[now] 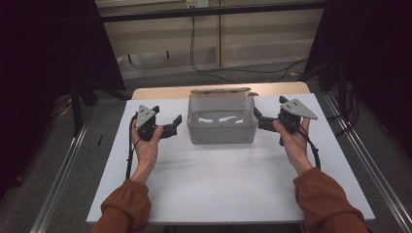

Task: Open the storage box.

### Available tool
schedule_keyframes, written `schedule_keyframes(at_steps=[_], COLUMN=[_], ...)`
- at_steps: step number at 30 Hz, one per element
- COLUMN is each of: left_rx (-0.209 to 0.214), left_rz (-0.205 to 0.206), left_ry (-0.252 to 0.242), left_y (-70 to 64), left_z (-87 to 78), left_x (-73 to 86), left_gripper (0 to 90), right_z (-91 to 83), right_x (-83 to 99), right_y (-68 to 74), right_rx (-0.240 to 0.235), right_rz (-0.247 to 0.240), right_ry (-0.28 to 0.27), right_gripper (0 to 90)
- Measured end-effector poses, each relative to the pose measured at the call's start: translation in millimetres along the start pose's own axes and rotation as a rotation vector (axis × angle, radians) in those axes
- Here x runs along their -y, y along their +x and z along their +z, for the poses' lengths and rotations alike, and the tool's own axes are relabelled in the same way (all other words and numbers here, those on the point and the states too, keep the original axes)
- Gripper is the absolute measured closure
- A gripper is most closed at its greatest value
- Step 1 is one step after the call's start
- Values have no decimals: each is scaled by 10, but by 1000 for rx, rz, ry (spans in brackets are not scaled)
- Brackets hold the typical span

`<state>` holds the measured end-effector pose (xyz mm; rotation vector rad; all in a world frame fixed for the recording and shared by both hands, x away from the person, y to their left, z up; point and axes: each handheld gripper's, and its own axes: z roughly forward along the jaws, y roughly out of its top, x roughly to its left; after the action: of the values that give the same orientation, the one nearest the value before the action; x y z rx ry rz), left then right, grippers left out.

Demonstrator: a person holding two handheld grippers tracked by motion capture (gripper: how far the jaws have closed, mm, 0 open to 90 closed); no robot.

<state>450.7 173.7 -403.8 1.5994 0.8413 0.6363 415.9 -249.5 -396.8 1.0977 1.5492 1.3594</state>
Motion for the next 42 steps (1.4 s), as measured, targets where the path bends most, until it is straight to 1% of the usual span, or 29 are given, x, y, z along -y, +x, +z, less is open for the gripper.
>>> schedule_keyframes(at_steps=[1, 2, 3, 5, 6, 7, 8, 9, 10, 11, 13, 15, 16, 19, 20, 21, 23, 25, 26, 27, 28, 30, 32, 34, 35, 36, 37, 39, 42], left_rx=[-3, -11, -16, -17, -21, -23, -22, -32, -37, -40, -55, -59, -59, -54, -57, -50, -63, -69, -82, -86, -76, -96, -85, -74, -76, -75, -83, -93, -98], left_rz=[1, -4, -13, -5, -14, -11, -17, -19, -26, -16, -10, 1, -9, -13, -17, -21, -8, -11, -3, -9, -18, -13, 3, -2, -6, -11, -17, -25, -38], left_ry=[-7, -11, -4, -12, -19, -15, -21, -10, -15, -11, -19, -17, -28, -32, -37, -36, -33, -45, -42, -43, -32, -50, -38, -33, -36, -28, -26, -21, -18], left_y=[1, 1, -1, 3, 0, 6, 5, 7, -1, -2, -20, -25, -33, -42, -44, -48, -78, -107, -125, -144, -160, -201, -237, -278, -294, -308, -321, -328, -337], left_z=[-25, -49, -67, -116, -132, -160, -181, -207, -229, -261, -313, -367, -392, -470, -490, -518, -574, -612, -631, -644, -657, -693, -729, -767, -790, -810, -837, -882, -950], left_x=[15, 38, 58, 86, 92, 96, 104, 111, 121, 132, 163, 189, 201, 246, 261, 281, 322, 347, 356, 367, 370, 373, 381, 408, 418, 423, 427, 431, 436], left_gripper=[31, 31, 31, 31, 31, 31, 30, 30, 30, 30, 30, 30, 30, 26, 21, 22, 21, 21, 21, 21, 21, 21, 21, 21, 21, 21, 21, 22, 22], right_z=[-30, -64, -97, -167, -205, -227, -258, -289, -318, -345, -387, -425, -447, -511, -542, -557, -609, -655, -677, -699, -717, -761, -795, -831, -850, -870, -890, -934, -1007], right_x=[0, 3, 10, 27, 38, 44, 52, 62, 75, 94, 123, 145, 157, 182, 193, 201, 226, 255, 267, 277, 284, 289, 290, 299, 304, 312, 318, 331, 347], right_y=[4, 12, 22, 32, 37, 39, 42, 48, 50, 57, 71, 83, 90, 105, 103, 98, 82, 69, 64, 58, 52, 43, 40, 49, 55, 65, 79, 108, 134], right_rx=[3, 4, 8, 12, 16, 19, 21, 28, 28, 30, 25, 23, 18, 26, 28, 28, 33, 40, 46, 49, 49, 54, 55, 56, 52, 43, 34, 38, 25], right_rz=[-5, -22, -37, -34, -42, -48, -53, -50, -52, -51, -54, -52, -52, -70, -68, -66, -60, -50, -49, -55, -55, -54, -50, -51, -48, -35, -29, -48, -46], right_ry=[-2, 2, -1, -1, -8, -13, -13, -17, -16, -21, -18, -10, -14, -11, -14, -14, -16, -11, -10, -10, -14, -19, -29, -36, -33, -35, -37, -40, -46], right_gripper=[0, 0, 0, 0, 0, 0, 0, 0, 0, 0, 0, 0, 0, 0, 0, 0, 0, 0, 0, 0, 0, 0, 0, 0, 0, 0, 0, 0, 0])
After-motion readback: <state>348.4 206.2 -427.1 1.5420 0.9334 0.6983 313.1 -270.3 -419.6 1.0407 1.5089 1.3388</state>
